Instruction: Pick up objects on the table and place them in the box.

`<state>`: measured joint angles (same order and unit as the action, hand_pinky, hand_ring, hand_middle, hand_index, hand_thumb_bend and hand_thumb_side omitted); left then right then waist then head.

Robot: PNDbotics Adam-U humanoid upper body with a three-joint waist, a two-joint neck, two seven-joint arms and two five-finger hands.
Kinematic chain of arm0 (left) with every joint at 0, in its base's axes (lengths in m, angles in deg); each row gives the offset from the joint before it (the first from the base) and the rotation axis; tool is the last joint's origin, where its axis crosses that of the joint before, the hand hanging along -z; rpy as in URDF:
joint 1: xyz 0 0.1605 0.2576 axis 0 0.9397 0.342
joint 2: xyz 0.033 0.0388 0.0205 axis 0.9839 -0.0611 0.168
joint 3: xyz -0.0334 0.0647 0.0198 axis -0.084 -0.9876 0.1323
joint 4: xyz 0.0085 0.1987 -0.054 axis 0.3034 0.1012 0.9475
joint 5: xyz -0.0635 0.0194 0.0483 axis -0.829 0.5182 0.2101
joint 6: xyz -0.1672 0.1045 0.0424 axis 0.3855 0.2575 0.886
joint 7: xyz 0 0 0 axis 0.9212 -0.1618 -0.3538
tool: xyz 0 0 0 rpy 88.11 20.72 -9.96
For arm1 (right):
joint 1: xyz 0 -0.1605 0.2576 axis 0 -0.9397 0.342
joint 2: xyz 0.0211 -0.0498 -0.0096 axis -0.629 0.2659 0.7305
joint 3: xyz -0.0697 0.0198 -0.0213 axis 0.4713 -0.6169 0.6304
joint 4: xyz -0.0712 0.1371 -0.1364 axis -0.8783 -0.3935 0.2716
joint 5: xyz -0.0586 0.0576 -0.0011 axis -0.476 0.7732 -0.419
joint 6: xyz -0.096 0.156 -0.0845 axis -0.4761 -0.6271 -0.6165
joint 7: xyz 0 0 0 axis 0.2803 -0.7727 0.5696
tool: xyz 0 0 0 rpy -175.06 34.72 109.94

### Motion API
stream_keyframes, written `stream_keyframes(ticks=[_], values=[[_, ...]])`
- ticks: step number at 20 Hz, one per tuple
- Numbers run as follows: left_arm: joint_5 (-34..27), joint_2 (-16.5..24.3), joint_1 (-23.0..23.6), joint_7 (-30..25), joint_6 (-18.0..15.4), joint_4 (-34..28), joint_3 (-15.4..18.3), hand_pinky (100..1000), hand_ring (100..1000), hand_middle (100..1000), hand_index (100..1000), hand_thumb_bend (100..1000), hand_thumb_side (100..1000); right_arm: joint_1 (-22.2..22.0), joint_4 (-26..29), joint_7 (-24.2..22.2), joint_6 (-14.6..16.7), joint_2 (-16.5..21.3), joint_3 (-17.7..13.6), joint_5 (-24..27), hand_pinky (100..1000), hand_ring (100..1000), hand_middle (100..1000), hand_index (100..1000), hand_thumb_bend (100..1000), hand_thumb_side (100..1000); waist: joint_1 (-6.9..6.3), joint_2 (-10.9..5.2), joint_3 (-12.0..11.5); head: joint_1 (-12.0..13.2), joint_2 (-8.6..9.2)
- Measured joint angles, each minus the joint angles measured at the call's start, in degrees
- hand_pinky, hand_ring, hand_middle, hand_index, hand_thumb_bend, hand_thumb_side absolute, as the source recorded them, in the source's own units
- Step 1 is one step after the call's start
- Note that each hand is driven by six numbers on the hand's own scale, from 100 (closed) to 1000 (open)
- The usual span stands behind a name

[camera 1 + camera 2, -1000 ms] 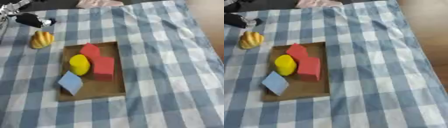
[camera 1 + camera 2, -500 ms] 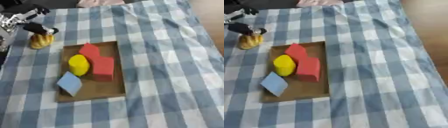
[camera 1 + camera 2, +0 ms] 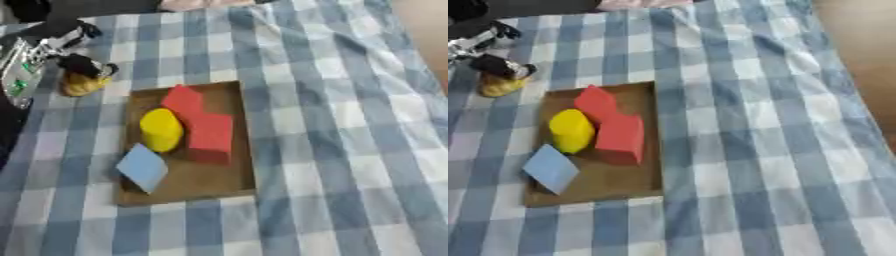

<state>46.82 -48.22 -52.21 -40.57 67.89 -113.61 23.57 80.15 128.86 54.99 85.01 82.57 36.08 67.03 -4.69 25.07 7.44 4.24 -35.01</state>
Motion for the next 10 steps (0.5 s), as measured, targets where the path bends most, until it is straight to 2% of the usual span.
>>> stream_keyframes(ticks=[3,4,5,7,10], values=[[0.0,0.0,0.0,-0.7,0.7,0.1,0.3,862,857,776,834,296,468,-0.2,0.0,0.0,-0.1,-0.2,0.0,-0.2,915,1000,678,759,100,519,0.01,0.02,-0.1,0.0,0.01],[0.0,0.0,0.0,-0.9,0.9,0.1,0.3,862,856,780,845,286,485,-0.3,0.0,0.0,-0.1,-0.2,0.0,-0.2,915,1000,679,759,100,519,0.02,0.02,-0.1,0.0,0.01],[0.0,0.0,0.0,-1.1,1.1,0.1,0.3,866,858,787,915,268,509,-0.4,0.0,0.0,-0.1,-0.2,0.0,-0.2,914,1000,679,759,100,518,0.05,0.02,-0.1,0.0,0.01],[-0.3,0.0,0.0,-1.0,1.2,-0.2,0.4,878,865,789,925,279,532,-0.5,0.0,0.1,-0.1,-0.2,0.0,-0.2,914,1000,678,759,100,517,0.2,0.02,-0.1,0.1,0.0],[-2.1,0.2,0.0,-0.8,0.9,-2.4,0.3,889,875,797,936,303,519,-1.0,0.0,0.1,-0.1,-0.2,0.0,-0.2,914,1000,678,759,100,518,0.39,-0.09,-0.4,0.0,-0.23]])
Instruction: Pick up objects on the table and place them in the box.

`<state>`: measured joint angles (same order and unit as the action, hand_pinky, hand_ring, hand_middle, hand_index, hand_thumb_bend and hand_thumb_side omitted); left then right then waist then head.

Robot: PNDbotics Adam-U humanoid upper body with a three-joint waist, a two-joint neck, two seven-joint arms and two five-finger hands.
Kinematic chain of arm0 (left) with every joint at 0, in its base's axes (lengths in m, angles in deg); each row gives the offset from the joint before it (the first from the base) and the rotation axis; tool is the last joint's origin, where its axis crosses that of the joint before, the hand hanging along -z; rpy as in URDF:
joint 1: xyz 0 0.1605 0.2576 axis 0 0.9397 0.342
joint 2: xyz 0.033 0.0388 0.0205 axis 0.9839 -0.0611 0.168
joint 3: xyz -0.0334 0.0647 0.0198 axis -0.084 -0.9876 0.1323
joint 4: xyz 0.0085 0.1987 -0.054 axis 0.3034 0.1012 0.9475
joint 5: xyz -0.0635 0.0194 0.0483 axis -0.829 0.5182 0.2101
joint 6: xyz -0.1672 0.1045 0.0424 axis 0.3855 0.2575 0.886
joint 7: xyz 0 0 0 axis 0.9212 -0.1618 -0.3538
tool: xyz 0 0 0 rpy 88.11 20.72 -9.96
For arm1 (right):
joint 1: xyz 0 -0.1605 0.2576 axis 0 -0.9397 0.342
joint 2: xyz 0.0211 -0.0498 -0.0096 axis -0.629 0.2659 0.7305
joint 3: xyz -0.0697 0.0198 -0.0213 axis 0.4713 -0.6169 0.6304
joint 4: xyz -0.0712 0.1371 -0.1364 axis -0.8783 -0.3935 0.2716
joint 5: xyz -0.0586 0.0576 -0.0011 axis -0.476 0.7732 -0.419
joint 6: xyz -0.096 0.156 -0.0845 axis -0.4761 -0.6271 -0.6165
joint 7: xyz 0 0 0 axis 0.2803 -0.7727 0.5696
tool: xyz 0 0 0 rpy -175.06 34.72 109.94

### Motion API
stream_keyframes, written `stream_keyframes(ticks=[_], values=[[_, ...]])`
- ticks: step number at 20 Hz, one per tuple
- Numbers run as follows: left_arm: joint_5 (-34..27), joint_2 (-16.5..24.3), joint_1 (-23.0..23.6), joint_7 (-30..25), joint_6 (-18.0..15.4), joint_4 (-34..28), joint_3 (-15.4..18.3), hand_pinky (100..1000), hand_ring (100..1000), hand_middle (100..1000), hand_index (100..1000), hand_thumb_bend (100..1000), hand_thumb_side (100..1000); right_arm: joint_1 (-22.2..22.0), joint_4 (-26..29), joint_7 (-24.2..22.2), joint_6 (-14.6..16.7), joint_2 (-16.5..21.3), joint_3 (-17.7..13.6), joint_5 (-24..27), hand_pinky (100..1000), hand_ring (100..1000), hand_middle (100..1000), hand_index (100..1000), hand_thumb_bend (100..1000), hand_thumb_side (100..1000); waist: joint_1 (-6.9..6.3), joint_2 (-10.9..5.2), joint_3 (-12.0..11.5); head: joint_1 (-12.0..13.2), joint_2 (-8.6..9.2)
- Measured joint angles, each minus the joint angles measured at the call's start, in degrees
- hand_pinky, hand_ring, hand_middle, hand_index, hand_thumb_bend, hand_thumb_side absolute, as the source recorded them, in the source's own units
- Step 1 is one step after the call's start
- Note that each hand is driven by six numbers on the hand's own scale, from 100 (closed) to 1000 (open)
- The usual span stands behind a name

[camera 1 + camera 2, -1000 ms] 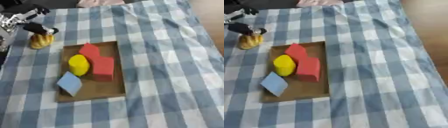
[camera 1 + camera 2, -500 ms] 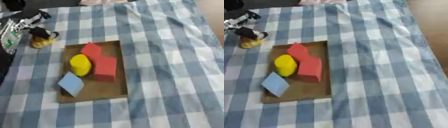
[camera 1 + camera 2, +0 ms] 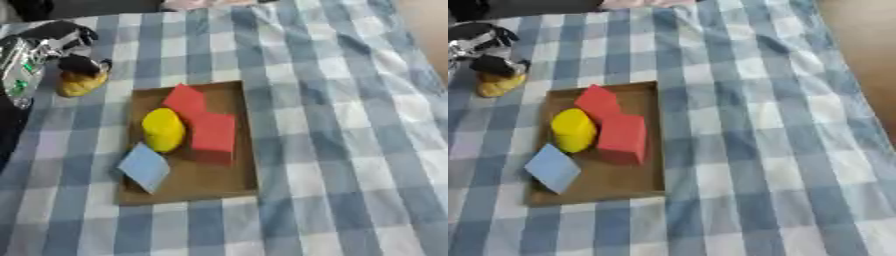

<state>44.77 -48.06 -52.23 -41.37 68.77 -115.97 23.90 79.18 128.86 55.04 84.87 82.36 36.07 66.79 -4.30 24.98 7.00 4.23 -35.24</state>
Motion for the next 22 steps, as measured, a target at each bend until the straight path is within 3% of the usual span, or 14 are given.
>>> stream_keyframes(ticks=[5,10,18,22], values=[[-2.8,2.5,0.2,-3.4,-1.1,-4.3,-0.4,909,895,811,937,301,402,-0.7,0.0,0.0,0.0,0.0,0.0,0.0,914,1000,679,759,100,519,0.02,-1.21,-0.9,-0.3,-0.59],[-4.6,3.9,1.6,-9.4,-2.1,-5.0,-1.1,930,913,828,947,343,250,-1.2,0.0,0.1,-0.1,0.0,0.0,0.0,914,1000,679,759,100,518,0.16,-1.37,-1.2,-0.6,-1.05],[-10.2,4.7,3.1,-16.2,-4.1,-5.1,-1.7,937,916,832,946,388,398,-1.5,0.0,0.0,-0.3,0.0,0.0,-0.2,915,1000,678,759,100,516,0.23,-1.37,-1.5,-0.9,-1.06],[-9.9,5.3,3.4,-18.3,-3.7,-5.3,-1.9,937,914,831,940,447,374,-1.6,0.0,0.0,-0.3,0.0,0.0,-0.3,915,1000,678,759,100,517,0.23,-1.37,-1.5,-0.9,-1.06]])
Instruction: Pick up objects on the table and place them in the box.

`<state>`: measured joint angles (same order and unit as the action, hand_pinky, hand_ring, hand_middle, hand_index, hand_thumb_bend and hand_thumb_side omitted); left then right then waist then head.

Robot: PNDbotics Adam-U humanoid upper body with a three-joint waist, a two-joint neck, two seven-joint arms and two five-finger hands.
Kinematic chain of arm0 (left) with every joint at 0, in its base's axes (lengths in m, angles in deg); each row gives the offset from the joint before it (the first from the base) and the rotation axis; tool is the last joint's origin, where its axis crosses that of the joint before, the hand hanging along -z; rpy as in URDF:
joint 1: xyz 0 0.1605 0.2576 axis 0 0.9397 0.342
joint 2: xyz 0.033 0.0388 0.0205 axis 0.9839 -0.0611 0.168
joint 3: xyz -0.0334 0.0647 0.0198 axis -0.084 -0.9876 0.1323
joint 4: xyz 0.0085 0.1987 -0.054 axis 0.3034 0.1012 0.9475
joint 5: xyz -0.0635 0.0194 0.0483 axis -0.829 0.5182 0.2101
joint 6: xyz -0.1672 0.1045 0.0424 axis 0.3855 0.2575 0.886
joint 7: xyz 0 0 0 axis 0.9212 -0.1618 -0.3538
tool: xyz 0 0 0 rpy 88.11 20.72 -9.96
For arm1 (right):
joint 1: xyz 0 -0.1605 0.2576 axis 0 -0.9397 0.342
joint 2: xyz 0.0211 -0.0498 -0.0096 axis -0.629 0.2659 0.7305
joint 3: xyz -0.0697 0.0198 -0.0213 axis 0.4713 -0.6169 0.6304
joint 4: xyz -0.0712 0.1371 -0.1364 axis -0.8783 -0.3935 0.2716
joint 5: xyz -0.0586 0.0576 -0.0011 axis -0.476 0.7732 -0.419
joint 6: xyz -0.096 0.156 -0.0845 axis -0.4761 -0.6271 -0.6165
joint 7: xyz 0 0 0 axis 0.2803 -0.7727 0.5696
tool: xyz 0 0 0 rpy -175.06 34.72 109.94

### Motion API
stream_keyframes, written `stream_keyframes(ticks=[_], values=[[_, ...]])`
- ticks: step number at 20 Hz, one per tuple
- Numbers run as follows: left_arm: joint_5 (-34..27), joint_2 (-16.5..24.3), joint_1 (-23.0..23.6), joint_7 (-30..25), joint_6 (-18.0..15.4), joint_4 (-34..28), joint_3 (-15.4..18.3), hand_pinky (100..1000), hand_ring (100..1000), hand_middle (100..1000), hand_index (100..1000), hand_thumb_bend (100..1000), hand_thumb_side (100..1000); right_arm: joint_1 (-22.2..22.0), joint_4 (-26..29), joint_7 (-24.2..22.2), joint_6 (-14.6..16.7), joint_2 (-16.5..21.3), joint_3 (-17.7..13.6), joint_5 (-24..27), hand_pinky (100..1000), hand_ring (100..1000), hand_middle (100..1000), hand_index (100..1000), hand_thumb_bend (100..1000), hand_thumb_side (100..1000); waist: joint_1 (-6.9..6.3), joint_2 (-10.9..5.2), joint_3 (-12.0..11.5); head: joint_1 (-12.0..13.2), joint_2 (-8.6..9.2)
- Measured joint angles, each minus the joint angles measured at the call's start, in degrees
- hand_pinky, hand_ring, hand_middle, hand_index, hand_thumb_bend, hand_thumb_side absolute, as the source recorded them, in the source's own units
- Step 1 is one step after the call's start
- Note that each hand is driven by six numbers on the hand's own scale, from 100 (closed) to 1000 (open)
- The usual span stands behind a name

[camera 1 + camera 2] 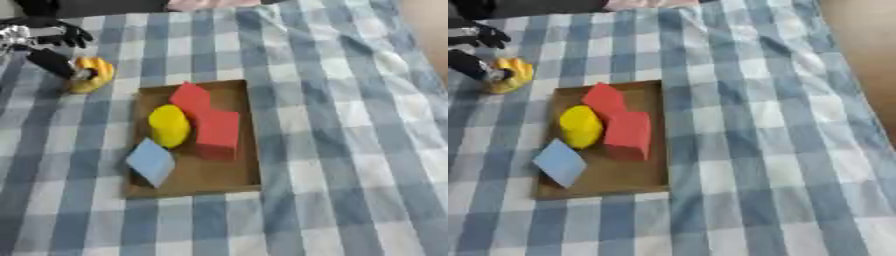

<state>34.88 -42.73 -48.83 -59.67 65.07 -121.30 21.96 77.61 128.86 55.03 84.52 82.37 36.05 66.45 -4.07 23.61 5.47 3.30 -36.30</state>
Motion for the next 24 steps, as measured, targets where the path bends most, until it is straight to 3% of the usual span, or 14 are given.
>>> stream_keyframes(ticks=[5,11,17,22,24], values=[[4.3,0.1,0.1,-0.7,0.6,0.0,-0.2,927,904,819,920,465,355,-0.3,0.0,0.0,0.0,0.0,0.0,0.0,916,1000,678,759,100,517,0.01,0.0,-0.1,-0.1,-0.01],[6.7,0.1,0.2,0.1,1.1,1.2,-0.2,902,867,779,869,398,380,-0.4,0.0,0.0,0.0,0.0,0.0,0.0,916,1000,678,759,100,517,0.24,0.01,0.0,0.1,-0.01],[7.6,-0.4,0.2,3.0,0.3,2.0,-0.2,842,783,674,698,334,264,-0.4,0.0,0.0,0.0,0.0,0.0,0.0,917,1000,679,759,100,519,0.31,0.03,0.1,0.3,-0.01],[7.9,-1.1,0.2,5.7,-0.7,2.8,-0.2,802,724,592,607,149,125,-0.4,0.0,0.0,0.0,0.0,-0.3,0.0,917,1000,679,759,100,519,0.31,0.03,0.2,0.4,0.0],[7.6,-1.3,0.2,6.7,-1.0,3.0,-0.3,793,708,580,594,108,134,-0.4,0.0,0.0,0.0,0.0,-0.3,0.1,917,1000,679,759,100,519,0.31,0.03,0.2,0.5,0.0]])
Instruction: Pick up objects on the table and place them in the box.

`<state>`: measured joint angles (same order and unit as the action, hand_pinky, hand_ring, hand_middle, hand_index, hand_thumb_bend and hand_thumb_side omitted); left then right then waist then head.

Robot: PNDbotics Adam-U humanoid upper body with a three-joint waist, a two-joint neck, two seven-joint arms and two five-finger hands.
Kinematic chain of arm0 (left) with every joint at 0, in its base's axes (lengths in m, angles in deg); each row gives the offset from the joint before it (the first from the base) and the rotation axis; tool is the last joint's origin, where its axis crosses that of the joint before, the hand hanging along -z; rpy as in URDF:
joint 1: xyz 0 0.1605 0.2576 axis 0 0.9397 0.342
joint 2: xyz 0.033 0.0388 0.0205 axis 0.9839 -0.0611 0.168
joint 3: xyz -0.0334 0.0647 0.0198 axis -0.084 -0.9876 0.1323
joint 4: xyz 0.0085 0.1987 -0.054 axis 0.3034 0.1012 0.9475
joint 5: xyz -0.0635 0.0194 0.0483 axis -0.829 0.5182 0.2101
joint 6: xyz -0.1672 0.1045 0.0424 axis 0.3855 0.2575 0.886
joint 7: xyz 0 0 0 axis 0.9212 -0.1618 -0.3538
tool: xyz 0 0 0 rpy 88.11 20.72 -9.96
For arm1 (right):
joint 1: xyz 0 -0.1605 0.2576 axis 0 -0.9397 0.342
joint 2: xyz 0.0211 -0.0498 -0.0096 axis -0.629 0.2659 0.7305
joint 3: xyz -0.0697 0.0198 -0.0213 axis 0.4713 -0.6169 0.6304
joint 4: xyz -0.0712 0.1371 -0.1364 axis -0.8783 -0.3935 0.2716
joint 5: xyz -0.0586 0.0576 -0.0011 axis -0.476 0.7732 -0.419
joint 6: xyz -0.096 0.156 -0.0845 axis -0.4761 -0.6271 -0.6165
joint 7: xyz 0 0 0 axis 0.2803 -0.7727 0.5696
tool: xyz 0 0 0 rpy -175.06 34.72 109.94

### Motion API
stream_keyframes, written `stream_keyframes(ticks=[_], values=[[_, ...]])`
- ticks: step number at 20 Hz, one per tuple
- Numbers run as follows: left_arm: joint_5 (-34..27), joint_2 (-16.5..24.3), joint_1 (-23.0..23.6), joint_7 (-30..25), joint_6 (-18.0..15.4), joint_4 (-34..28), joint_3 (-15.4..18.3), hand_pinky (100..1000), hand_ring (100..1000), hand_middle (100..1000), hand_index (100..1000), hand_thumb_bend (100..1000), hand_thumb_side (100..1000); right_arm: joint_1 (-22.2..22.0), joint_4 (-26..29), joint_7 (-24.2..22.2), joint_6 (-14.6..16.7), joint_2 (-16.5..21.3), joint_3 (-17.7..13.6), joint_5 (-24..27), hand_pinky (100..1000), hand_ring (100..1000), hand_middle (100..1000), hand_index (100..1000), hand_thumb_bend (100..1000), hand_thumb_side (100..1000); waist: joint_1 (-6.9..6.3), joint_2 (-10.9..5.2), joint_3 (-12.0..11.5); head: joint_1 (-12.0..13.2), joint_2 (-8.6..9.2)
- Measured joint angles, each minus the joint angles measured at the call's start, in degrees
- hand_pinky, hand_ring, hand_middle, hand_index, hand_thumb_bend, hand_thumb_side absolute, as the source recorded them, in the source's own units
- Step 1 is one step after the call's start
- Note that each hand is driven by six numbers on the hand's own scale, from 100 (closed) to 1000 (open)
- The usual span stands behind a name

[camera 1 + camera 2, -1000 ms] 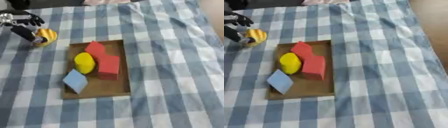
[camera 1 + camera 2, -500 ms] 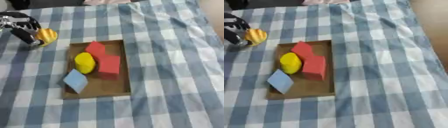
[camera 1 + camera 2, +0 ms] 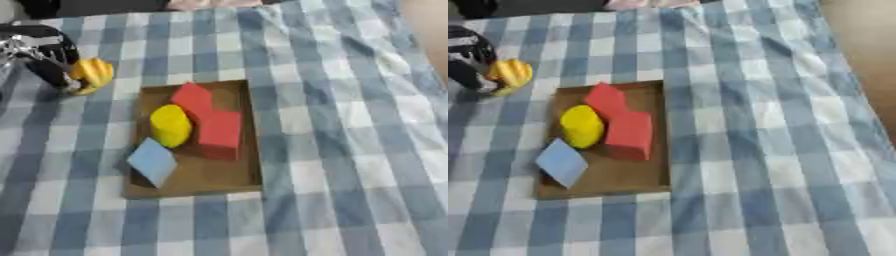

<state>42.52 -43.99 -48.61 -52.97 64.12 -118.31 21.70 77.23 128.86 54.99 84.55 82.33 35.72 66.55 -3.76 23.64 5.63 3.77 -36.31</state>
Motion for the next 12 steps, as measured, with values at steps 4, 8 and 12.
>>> stream_keyframes(ticks=[4,8,12], values=[[-1.7,0.0,0.2,2.0,-0.6,-2.8,-0.3,780,687,562,584,100,152,0.0,0.0,0.0,0.0,0.0,0.0,0.1,918,1000,679,759,100,520,0.0,0.0,0.0,0.0,0.0],[-5.9,0.2,0.6,3.8,-2.2,-14.2,-2.3,777,681,562,586,100,160,-0.1,0.0,0.1,0.1,0.0,-0.1,0.2,919,1000,679,759,100,521,-0.09,-0.01,-0.2,-0.1,-0.18],[-12.0,0.5,1.5,1.7,-4.1,-27.9,-7.0,774,680,564,587,100,156,0.0,0.0,-0.1,0.1,0.0,0.0,0.3,919,1000,679,759,100,521,-0.24,-0.02,-0.2,-0.1,-0.43]])
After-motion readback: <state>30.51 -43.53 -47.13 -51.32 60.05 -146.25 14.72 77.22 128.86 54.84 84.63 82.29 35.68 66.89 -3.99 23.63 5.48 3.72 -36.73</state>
